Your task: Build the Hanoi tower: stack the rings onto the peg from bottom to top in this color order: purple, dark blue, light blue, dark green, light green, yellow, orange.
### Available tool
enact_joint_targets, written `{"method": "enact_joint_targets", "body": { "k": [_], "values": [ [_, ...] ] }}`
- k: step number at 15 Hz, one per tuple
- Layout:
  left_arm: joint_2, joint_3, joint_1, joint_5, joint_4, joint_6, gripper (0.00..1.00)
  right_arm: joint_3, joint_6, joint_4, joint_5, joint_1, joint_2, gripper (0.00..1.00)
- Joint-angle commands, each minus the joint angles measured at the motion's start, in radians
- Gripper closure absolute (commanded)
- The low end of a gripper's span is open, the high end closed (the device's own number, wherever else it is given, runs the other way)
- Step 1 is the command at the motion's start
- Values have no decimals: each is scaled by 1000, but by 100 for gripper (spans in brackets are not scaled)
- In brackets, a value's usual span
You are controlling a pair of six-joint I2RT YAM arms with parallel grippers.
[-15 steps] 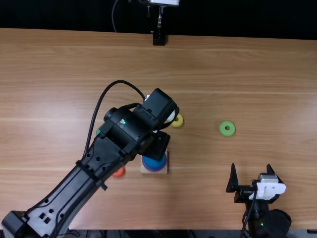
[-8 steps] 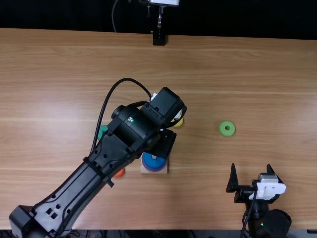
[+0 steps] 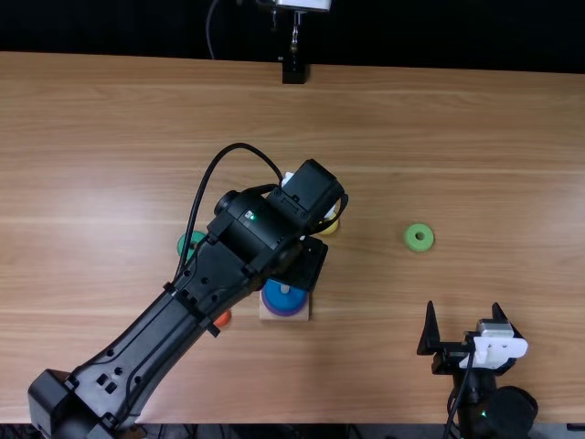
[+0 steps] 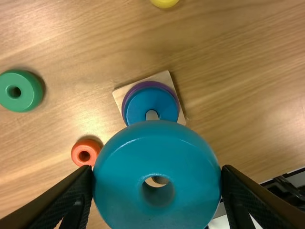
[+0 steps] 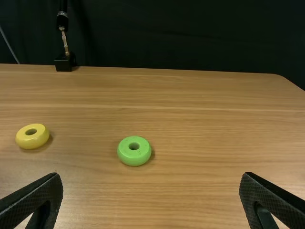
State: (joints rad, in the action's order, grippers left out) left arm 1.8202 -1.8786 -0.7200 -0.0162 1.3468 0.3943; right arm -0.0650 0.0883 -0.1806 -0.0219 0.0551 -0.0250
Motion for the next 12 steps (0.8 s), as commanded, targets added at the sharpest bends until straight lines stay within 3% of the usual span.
{"method": "enact_joint_targets", "body": {
  "k": [1, 12],
  "values": [
    [25, -34, -9, 3, 1, 5, 100, 30, 2, -3, 9, 6, 11, 0],
    [24, -25, -33, 5, 1, 7, 100, 30, 2, -3, 9, 6, 13, 0]
  ]
}}
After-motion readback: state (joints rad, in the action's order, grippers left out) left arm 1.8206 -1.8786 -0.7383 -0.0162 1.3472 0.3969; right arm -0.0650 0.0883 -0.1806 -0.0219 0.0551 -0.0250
